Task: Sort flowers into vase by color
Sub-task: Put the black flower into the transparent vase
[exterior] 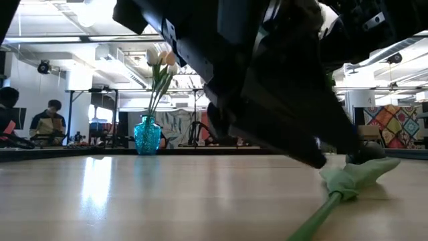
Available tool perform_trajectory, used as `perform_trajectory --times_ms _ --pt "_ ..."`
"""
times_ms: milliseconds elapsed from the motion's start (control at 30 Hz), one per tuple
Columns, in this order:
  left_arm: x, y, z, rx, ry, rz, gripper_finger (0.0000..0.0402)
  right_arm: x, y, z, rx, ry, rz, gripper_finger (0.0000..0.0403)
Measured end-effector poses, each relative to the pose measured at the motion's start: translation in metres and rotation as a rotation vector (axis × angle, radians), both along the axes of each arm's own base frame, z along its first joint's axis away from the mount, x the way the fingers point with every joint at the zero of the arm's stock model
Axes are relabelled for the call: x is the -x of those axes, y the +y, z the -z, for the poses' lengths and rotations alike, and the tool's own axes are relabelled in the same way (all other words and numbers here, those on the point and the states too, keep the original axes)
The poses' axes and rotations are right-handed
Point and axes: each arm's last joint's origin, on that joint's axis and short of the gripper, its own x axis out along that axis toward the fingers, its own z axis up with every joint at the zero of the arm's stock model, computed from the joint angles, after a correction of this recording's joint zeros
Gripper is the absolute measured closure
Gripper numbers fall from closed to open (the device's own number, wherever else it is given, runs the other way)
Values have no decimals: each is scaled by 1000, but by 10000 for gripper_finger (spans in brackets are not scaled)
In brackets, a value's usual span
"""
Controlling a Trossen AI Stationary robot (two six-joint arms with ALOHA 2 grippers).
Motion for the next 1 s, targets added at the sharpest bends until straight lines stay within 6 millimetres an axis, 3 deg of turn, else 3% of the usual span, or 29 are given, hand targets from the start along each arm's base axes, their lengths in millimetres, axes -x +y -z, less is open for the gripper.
perform_trajectory --times_ms 400,533,733,867,1000 --pt "-15 -10 19 -59 2 -71 234 0 0 0 -11 0 12 392" --pt "-15 -10 21 -112 6 -59 273 0 0 0 -10 0 12 392" --pt "-10 -6 21 -241 45 -36 384 0 -1 0 -4 -3 28 392" --pt "-4 -2 19 -319 57 -51 390 0 -1 0 -6 -3 29 392" --pt "16 9 16 -379 76 -72 398 0 -1 0 15 -2 34 392"
